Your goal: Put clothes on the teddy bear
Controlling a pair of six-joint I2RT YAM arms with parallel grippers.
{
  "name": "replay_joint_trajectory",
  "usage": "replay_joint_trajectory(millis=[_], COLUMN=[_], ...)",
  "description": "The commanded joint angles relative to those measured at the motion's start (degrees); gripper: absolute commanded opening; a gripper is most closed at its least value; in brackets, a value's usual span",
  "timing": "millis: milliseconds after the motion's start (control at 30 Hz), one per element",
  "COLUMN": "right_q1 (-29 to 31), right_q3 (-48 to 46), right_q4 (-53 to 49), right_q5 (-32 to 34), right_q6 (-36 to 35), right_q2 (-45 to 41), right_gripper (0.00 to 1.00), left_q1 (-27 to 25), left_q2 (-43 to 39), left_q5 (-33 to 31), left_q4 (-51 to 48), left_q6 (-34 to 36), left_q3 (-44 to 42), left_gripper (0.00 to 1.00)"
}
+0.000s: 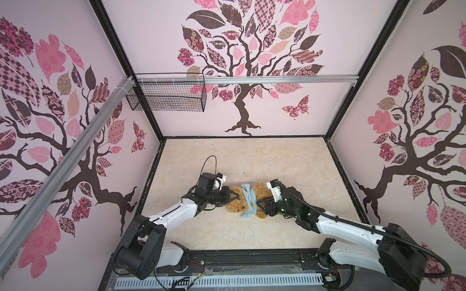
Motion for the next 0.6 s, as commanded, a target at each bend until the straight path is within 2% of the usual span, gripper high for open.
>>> replay_joint_trajectory(millis=[0,100,233,333,433,500,567], right_q1=[-4.96,-10.33,-11.72,-11.71,-11.50,-10.32,-8.17], right_q3=[5.07,8.83,14.65,16.20,14.00,13.83,14.91], right_q4=[-13.24,-18.49,-22.72,-20.16,-12.38,-12.20,-18.01], right_q5=[-3.77,-10.52,-17.80,-23.46,-29.82,-28.87,-21.98], right_q6=[-5.47,-7.26,-8.62,-5.66,1.12,2.48,-0.30], right_q2=[-6.76,-9.06,-5.97,-2.90,-1.07,-0.95,-2.77], right_gripper=[0.57,0.60,0.61,0.58,0.45,0.40,0.39], left_q1=[-0.23,-0.27,-0.25,-0.32,-0.30,-0.39,-0.35], left_q2=[-3.63,-6.35,-9.50,-10.35,-10.81,-10.89,-10.63], left_q5=[0.18,0.94,1.33,1.27,-0.22,-0.97,-2.57], left_q4=[0.06,-2.03,-1.51,2.26,3.13,2.55,1.85], left_q6=[6.71,14.32,24.00,24.40,23.65,23.99,23.59], left_q3=[2.89,3.62,2.33,0.00,-0.54,-0.43,-0.33], left_gripper=[0.00,0.00,0.00,0.00,0.00,0.00,0.00])
